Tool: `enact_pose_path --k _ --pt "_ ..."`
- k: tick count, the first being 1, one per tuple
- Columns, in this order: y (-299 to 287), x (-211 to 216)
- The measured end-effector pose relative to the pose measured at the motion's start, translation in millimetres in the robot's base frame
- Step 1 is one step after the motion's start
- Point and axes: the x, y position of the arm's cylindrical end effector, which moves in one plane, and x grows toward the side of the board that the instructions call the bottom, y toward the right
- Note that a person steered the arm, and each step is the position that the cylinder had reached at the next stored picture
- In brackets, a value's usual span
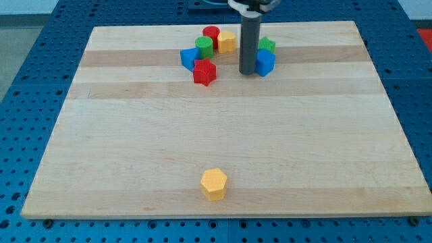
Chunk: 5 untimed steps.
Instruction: Move the green star blue cube right of the red star
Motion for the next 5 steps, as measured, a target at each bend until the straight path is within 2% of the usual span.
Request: enact_pose_path --k 1,2,3,4,5 --pt "8.0 4.1" --pt "58.3 60.5" --pt "114.4 93.5" --pt "121.4 24.4" --pt "119.7 19.6"
